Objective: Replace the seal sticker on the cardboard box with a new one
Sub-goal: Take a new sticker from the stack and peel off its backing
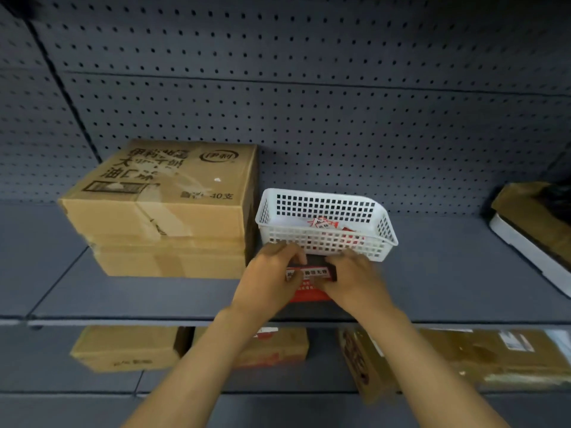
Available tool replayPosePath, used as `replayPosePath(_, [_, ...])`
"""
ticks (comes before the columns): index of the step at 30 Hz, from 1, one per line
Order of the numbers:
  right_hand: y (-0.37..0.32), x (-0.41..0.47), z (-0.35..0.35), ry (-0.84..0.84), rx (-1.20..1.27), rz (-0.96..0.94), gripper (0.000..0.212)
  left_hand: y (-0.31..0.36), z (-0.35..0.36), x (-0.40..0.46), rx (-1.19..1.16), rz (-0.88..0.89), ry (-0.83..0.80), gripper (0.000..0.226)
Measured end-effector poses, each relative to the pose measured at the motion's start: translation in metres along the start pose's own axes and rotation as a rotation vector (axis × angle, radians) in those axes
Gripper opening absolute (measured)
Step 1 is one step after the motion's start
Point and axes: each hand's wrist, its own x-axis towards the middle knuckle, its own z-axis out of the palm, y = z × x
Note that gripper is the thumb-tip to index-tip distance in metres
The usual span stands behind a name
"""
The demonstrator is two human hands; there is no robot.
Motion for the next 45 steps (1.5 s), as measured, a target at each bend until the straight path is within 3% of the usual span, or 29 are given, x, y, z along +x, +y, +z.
replayPosePath(5, [0.006, 0.003, 0.003, 0.026, 0.056, 0.008, 0.038, -0.007, 0.009, -0.008, -0.007, 0.002, -0.015, 0.03])
replayPosePath(10, [0.009, 0.007, 0.005, -0.016, 0.034, 0.03, 0.055, -0.011, 0.013, -0.011, -0.005, -0.057, -0.039, 0.044])
replayPosePath(17, [0.005, 0.004, 0.003, 0.163, 0.158, -0.002, 0.026, -0.01, 0.012, -0.012, 0.003, -0.043, -0.051, 0.048])
replayPosePath(22, [0.001, -0.008, -0.013, 0.236, 0.38, 0.006, 0.017, -0.005, 0.002, -0.013, -0.092, -0.059, 0.081, 0.042])
replayPosePath(27, [-0.004, -0.019, -0.047, 0.291, 0.612, -0.002, 0.014, 0.023, -0.026, -0.009, -0.487, -0.197, 0.209, 0.022])
replayPosePath(32, [-0.006, -0.018, -0.083, 0.355, 0.894, -0.011, 0.012, 0.05, -0.063, 0.008, -1.011, -0.333, 0.123, 0.023])
replayPosePath(36, [-0.011, -0.015, -0.104, 0.415, 1.032, -0.061, 0.021, 0.059, -0.082, 0.017, -1.071, -0.286, 0.089, 0.014])
replayPosePath(38, [-0.015, -0.015, -0.11, 0.574, 0.968, -0.117, 0.029, 0.064, -0.088, 0.02, -1.112, -0.269, 0.1, 0.014])
replayPosePath(41, [-0.032, -0.01, -0.11, 0.764, 0.872, -0.215, 0.025, 0.072, -0.087, 0.029, -1.208, -0.263, 0.13, 0.014])
replayPosePath(43, [-0.034, 0.0, -0.088, 0.795, 0.757, -0.209, 0.019, 0.068, -0.069, 0.036, -1.132, -0.342, 0.203, 0.016])
replayPosePath(45, [-0.019, 0.005, -0.047, 0.708, 0.607, -0.143, 0.009, 0.056, -0.034, 0.025, -0.938, -0.444, 0.28, 0.012])
